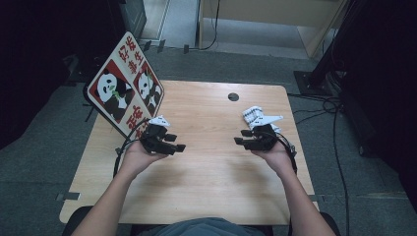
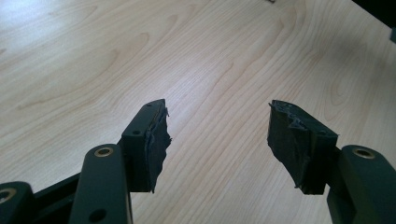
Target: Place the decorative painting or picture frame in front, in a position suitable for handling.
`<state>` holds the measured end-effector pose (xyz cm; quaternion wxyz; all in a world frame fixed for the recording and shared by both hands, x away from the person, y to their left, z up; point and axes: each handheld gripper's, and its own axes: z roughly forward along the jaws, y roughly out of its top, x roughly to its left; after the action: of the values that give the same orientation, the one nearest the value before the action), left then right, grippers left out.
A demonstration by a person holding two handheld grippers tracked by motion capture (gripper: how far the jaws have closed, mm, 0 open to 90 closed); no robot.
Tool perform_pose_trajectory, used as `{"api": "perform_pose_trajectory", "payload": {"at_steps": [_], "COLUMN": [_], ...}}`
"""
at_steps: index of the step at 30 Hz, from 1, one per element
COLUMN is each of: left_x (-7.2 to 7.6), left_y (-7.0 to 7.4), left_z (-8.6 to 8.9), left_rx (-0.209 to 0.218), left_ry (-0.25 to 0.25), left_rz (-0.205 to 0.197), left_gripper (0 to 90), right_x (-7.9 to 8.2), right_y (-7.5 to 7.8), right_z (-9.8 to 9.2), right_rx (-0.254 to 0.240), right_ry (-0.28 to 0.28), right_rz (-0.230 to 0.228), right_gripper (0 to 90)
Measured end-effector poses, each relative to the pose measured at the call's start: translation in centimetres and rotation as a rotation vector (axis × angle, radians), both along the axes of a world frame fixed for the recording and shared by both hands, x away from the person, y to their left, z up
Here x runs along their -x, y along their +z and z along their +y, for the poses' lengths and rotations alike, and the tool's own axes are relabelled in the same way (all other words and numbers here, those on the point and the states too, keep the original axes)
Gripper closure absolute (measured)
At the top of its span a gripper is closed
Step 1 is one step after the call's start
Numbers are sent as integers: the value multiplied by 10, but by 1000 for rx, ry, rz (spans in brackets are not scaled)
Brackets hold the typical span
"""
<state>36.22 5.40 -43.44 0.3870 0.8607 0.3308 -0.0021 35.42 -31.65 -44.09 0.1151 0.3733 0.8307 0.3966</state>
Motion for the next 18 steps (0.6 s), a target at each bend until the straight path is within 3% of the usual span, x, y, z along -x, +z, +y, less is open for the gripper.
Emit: {"api": "perform_pose_trajectory", "payload": {"at_steps": [9,18], "left_x": [2,3], "left_y": [2,1], "left_z": [8,9], "left_rx": [46,34], "left_ry": [47,54], "left_rz": [-11,-16], "left_gripper": [387,393], "right_x": [-2,-5], "right_y": [1,0], "right_z": [2,-1], "right_rx": [12,16], "right_ry": [6,-2], "right_rz": [6,21], "right_gripper": [504,491]}}
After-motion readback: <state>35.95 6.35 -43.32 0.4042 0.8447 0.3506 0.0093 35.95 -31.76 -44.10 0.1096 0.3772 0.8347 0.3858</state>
